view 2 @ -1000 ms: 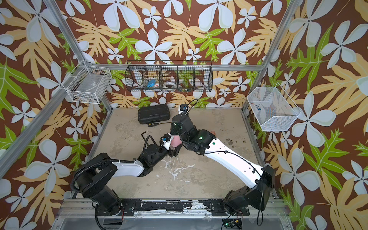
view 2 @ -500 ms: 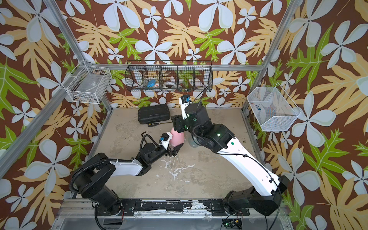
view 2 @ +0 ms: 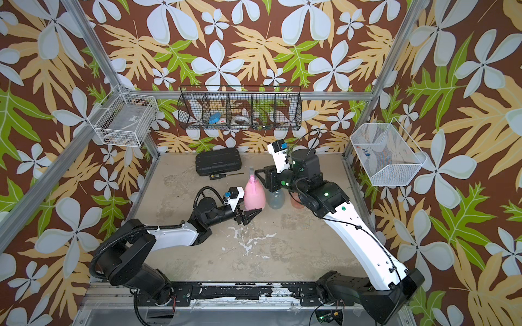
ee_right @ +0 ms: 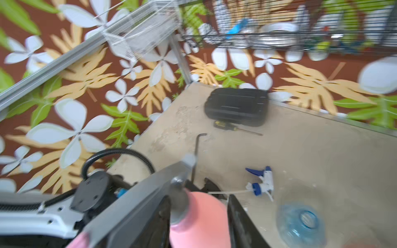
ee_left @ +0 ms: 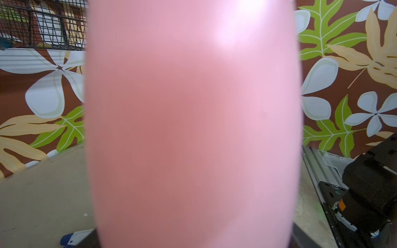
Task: Attach spray nozzles to spray bottles
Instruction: Screw the spray nozzle on the spray bottle.
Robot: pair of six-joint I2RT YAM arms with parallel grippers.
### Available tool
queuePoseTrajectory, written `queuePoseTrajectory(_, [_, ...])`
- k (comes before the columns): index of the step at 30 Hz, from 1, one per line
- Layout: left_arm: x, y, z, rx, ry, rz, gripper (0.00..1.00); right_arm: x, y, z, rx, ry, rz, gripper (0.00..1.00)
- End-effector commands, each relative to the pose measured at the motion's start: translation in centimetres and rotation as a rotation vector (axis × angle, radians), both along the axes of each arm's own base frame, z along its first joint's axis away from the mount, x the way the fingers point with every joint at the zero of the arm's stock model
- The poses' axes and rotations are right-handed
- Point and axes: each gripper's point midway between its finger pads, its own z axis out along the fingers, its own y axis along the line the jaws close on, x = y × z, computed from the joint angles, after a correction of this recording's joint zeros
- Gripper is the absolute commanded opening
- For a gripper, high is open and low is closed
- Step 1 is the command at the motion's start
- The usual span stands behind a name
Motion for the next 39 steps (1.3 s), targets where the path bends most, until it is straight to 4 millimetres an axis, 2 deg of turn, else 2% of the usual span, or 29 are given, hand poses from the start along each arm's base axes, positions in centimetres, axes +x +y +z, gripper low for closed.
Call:
queuePoseTrajectory(1, [-0.8,-0.5,0.9,-0.035,0.004,-0.065,0.64,-1.3,1.9,1.5,0.002,-0.087,0.105,0.45])
queuePoseTrajectory(11, [-1.6,-1.0,1.0,-0.026,0.025,-0.129,0.64,-0.7,1.3,-0.8,-0.085,-0.103,0.075,0.43])
queuePoseTrajectory(16, [-2.5,-1.3,1.3,-0.017,0.032,-0.185,0.64,-0.9,0.9,-1.5,-0.124,-0.122,0.080,0.54])
queuePoseTrajectory(20, [-2.7,-1.3,1.5,-0.024,0.040,-0.195,0.64,-0.6,0.9,-1.4,-0.121,-0.129,0.070,0.55])
queuePoseTrajectory(24, [-2.7,-1.3,1.7,-0.027,0.036,-0.193,0.63,-0.3,1.2,-1.3,-0.115,-0.123,0.070,0.52])
queuePoseTrajectory(28, [-2.7,-1.3,1.9,-0.022,0.033,-0.191,0.64,-0.3,1.5,-1.3,-0.105,-0.116,0.082,0.41])
queuePoseTrajectory(33, [-2.5,-1.2,2.2,-0.015,0.019,-0.180,0.63,-0.2,1.3,-1.9,-0.110,-0.097,0.067,0.39])
queuePoseTrajectory(39, [-1.5,-1.0,2.2,0.001,-0.002,-0.117,0.63,-0.5,1.6,-1.3,-0.080,-0.092,0.080,0.28])
